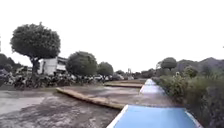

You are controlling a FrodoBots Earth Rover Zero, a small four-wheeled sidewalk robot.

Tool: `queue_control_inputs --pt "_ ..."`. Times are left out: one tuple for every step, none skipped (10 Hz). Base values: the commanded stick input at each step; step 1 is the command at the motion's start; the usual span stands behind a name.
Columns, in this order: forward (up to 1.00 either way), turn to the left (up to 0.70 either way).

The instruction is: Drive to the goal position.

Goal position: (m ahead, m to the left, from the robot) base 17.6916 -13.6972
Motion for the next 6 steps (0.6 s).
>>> queue_control_inputs --pt "0.5 -0.5" --pt "0.5 -0.5" --pt "0.5 -0.5" --pt "0.5 -0.46" --pt "0.5 -0.36" --pt "0.5 -0.26"
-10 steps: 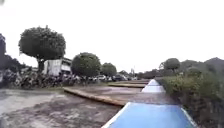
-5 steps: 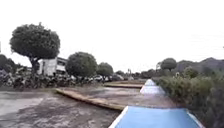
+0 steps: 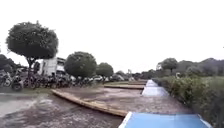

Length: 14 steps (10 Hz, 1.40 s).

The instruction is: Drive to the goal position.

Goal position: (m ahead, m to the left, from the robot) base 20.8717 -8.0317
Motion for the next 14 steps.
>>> queue_control_inputs --pt "0.5 0.0" --pt "0.5 0.0" --pt "0.5 0.0" --pt "0.5 -0.14" --pt "0.5 -0.49" --pt "0.5 -0.5" --pt "0.3 -0.42" --pt "0.09 -0.31" --pt "0.0 0.0" --pt "0.0 0.0" --pt "0.04 0.0" --pt "0.45 0.0" --pt "0.5 0.0" --pt "0.5 0.0"
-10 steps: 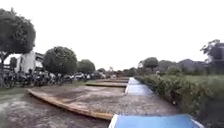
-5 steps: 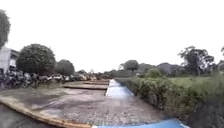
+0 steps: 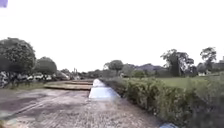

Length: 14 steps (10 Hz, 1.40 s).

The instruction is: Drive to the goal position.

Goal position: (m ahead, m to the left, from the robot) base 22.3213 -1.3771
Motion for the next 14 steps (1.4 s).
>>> queue_control_inputs --pt "0.5 0.0" --pt "0.5 0.0" --pt "0.5 0.0" --pt "0.5 0.0" --pt "0.5 0.0" --pt "0.5 0.0" --pt "0.5 0.0" --pt "0.5 0.0" --pt "0.5 0.0" --pt "0.5 0.0" --pt "0.5 0.0" --pt "0.5 0.0" --pt "0.5 0.0" --pt "0.5 0.0"
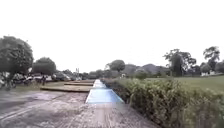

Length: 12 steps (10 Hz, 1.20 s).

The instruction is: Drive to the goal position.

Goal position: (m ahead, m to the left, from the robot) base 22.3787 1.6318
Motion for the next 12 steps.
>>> queue_control_inputs --pt "0.5 0.0" --pt "0.5 0.0" --pt "0.5 0.0" --pt "0.5 0.0" --pt "0.5 0.0" --pt "0.5 0.0" --pt "0.5 0.0" --pt "0.5 0.0" --pt "0.5 0.0" --pt "0.5 0.0" --pt "0.5 0.0" --pt "0.5 0.0"
